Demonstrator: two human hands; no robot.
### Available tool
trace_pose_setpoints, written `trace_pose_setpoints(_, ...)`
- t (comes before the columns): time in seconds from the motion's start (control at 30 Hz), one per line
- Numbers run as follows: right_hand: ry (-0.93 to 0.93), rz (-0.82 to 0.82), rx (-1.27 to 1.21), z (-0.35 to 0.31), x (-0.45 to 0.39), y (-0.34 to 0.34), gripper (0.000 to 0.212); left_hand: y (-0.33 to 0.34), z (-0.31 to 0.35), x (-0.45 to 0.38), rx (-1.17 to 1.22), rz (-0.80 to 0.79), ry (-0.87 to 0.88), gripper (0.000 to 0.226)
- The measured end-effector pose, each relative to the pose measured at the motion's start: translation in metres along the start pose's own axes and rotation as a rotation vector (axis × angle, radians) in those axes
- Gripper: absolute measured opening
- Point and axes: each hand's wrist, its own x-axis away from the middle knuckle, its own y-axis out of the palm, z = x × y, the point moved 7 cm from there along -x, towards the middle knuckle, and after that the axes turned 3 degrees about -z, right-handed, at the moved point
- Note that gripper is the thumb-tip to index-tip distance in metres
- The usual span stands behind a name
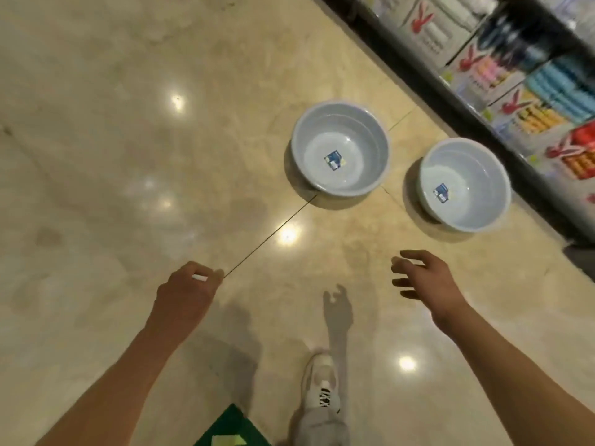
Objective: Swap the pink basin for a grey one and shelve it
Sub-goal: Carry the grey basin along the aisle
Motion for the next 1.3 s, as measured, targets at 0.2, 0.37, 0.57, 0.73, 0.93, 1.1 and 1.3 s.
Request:
trace_pose_setpoints(0.2, 0.071, 0.033, -0.072, -0.009, -0.066, -0.074, 0.037, 0.072, 0.121, -0.059, 0.066, -0.053, 0.014, 0.022)
trace_pose_setpoints(0.37, 0.108, 0.055, -0.098, -0.027, -0.128, -0.079, 0.041, 0.097, 0.161, -0.121, -0.019, -0.118, -0.007, 0.036)
trace_pose_setpoints(0.57, 0.133, 0.099, -0.115, -0.034, -0.24, -0.047, 0.045, 0.128, 0.201, -0.244, -0.042, -0.095, -0.008, 0.06)
trace_pose_setpoints(0.73, 0.131, 0.15, -0.118, -0.028, -0.338, -0.005, 0.055, 0.17, 0.213, -0.348, -0.025, -0.047, -0.002, 0.079)
trace_pose_setpoints(0.93, 0.098, 0.144, 0.011, -0.028, -0.407, 0.035, 0.045, 0.192, 0.207, -0.431, -0.071, -0.028, 0.064, 0.065)
trace_pose_setpoints(1.1, 0.139, 0.155, -0.123, -0.028, -0.4, 0.044, 0.031, 0.187, 0.225, -0.433, -0.08, -0.03, 0.148, 0.037)
trace_pose_setpoints(1.3, 0.049, 0.221, -0.307, -0.073, -0.337, -0.029, 0.031, 0.171, 0.295, -0.362, -0.036, -0.078, 0.19, 0.041)
